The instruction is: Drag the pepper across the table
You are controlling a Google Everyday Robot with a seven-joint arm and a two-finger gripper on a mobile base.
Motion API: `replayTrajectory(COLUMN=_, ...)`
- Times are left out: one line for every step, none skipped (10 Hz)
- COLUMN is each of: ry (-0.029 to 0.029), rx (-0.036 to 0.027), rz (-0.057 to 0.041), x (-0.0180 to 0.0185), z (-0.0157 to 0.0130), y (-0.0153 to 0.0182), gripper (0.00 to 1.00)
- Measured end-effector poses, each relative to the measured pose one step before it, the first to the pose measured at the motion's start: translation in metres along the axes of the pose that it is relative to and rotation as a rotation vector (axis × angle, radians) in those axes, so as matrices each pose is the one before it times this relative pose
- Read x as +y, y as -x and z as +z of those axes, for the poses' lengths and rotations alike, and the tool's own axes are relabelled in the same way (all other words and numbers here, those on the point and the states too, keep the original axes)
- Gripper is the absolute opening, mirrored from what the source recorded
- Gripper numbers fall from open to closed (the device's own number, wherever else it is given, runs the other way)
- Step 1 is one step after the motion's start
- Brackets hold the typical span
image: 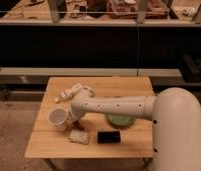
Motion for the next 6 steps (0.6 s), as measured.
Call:
replayTrajectory(ry=-0.00981, rx=0.00682, rz=-0.0037, x=-0.00659, z=0.00006, y=0.00084, gripper=0.26)
replayTrajectory(ry=-0.01174, rx=0.00913, rz=-0.00449, x=-0.00755, z=0.00034, y=0.00005, gripper=0.26)
replayTrajectory(ry=-0.00732, rx=0.00472, rz=-0.00324, x=-0.00455, z=0.00103, y=0.00019, gripper=0.26)
replayTrajectory(ry=-0.01087, rx=0.00549, rz=-0.00372, x=-0.00632, z=0.00145, y=0.00026, gripper=0.26)
replayTrajectory(ry=-0.01157, rx=0.00353, rz=-0.00425, x=-0.0069, z=0.00203, y=0.0013, gripper=0.26)
replayTrajectory(ry=-0.00883, rx=0.00109, rz=-0.00292, x=-0.00507, z=0.0017, y=0.00101, gripper=0.26)
